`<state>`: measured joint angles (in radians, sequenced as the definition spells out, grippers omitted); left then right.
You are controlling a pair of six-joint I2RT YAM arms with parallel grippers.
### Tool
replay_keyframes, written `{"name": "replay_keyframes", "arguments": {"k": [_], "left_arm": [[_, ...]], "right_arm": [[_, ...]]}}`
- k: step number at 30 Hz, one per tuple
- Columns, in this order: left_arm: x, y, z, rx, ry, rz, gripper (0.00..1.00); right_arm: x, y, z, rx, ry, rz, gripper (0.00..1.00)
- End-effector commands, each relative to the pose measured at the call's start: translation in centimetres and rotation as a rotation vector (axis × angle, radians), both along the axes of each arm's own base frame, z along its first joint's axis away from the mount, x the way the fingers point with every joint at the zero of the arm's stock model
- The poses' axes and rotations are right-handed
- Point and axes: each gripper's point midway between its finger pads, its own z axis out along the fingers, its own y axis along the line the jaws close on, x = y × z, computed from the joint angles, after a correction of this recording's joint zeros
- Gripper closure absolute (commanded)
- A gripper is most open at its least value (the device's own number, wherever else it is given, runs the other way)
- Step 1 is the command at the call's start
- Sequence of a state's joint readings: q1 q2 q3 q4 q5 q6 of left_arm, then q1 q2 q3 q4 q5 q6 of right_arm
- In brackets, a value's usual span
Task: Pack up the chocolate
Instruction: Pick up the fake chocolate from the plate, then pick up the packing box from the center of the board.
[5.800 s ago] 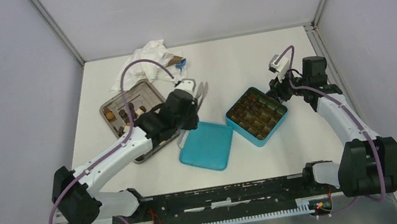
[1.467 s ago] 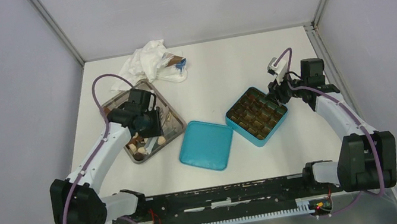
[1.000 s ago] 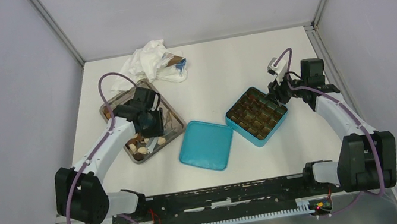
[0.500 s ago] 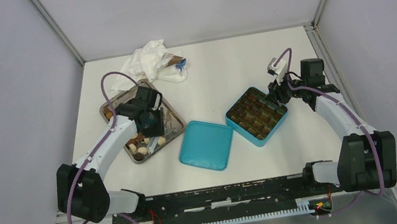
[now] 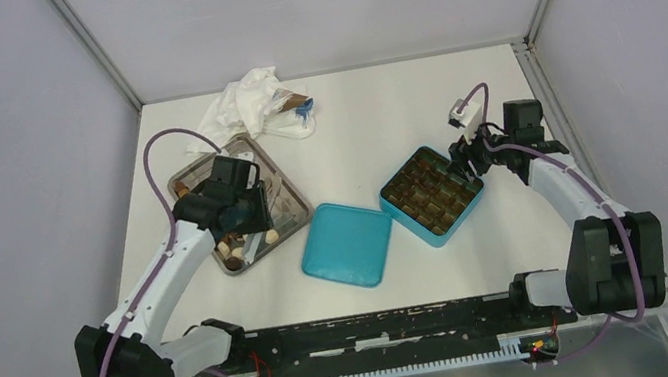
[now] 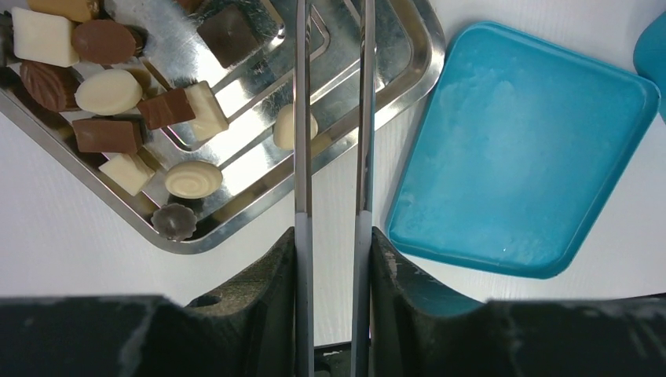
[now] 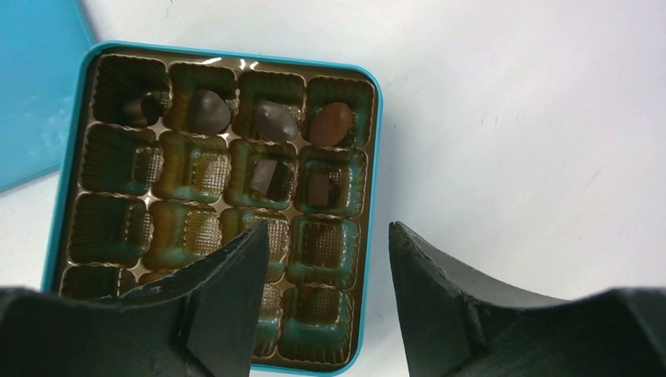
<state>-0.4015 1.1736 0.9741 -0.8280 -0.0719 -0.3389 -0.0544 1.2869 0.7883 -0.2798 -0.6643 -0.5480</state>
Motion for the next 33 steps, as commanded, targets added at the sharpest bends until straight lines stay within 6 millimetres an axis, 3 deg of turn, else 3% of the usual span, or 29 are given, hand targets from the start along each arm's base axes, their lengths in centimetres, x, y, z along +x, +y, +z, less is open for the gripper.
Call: {"name": "replay_keyframes", "arguments": {"k": [1,16,26,33], "left_arm": [[0.4,-1.6,2.0,-0.12,-0.082,0.008,0.98],[-1.6,-7.3,5.1,-0.351,-0.161,-0.142,0.98],[-2.1,-11.9,6.5,-0.423,-0.207,-0.231,0.98],[-2.5,-15.1,6.8,-0.45,-0.221,-0.286,0.98]], "right_arm": [[0.8,-1.0,-0.6,-0.053,-0.011,-0.031,0.37],[1.9,-4.0,-4.6,-0.226,0.08,-0.123,0.4],[1.8,-3.2,-6.1,-0.245,0.121,-0.081,0.61],[2.4,-3.3,-5.4,-0.25,0.082,-0.102,0.88]]}}
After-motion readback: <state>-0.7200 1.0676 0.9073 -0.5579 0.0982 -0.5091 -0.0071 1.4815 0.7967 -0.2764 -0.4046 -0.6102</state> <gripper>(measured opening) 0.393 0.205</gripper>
